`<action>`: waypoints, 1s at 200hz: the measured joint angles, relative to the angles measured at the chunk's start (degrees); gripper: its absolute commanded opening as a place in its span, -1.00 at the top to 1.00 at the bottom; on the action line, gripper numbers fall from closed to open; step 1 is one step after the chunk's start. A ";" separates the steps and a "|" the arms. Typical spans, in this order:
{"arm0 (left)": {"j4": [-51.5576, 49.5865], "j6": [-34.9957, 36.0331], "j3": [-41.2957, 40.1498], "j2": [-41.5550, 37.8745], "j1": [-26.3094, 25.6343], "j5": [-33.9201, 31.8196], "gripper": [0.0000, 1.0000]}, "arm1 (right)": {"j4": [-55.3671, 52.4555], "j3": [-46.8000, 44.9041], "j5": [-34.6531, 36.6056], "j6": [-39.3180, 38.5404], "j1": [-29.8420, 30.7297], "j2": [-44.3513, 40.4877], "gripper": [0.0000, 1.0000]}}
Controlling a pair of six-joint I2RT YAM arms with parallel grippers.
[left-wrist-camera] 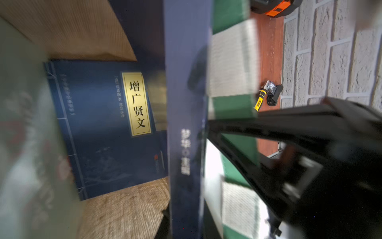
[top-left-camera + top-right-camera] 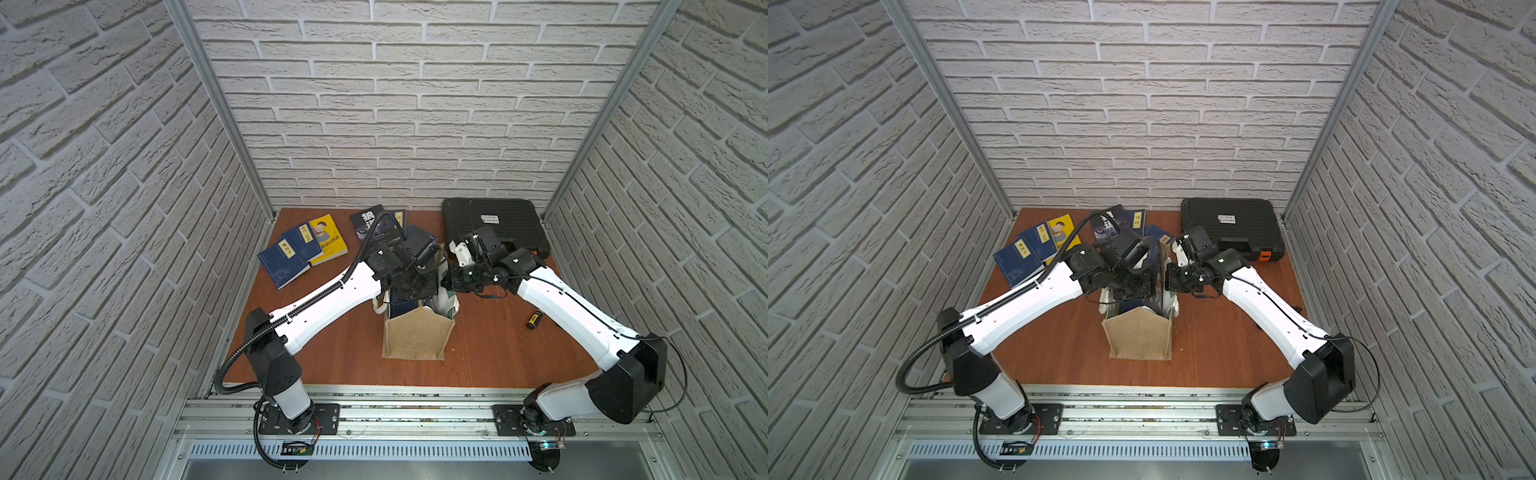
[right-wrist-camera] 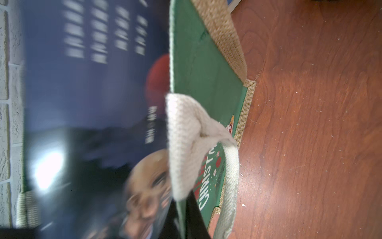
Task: Put the books into the canvas bag
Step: Adjust the canvas bag at the center of the board.
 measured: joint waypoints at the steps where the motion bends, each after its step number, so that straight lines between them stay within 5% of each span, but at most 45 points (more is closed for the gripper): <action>1: 0.24 -0.11 -0.28 0.00 0.09 0.13 1.00 | -0.02 0.00 0.07 -0.04 0.00 0.00 0.89; 76: 8.13 -0.42 -15.69 -4.98 5.73 3.13 1.00 | -1.55 0.39 1.73 -1.27 0.04 -0.42 0.89; 102: 8.33 1.09 -17.79 -5.88 6.84 2.71 0.67 | -2.56 1.29 2.10 -1.60 0.04 -0.11 0.89; 146: 3.43 3.78 -15.63 -5.70 7.45 -1.53 0.15 | -3.78 2.82 2.67 -2.21 0.04 0.72 0.89; 200: -4.81 9.31 -0.50 -7.82 7.72 -9.03 0.16 | -4.70 2.91 2.99 -2.64 0.04 0.85 0.89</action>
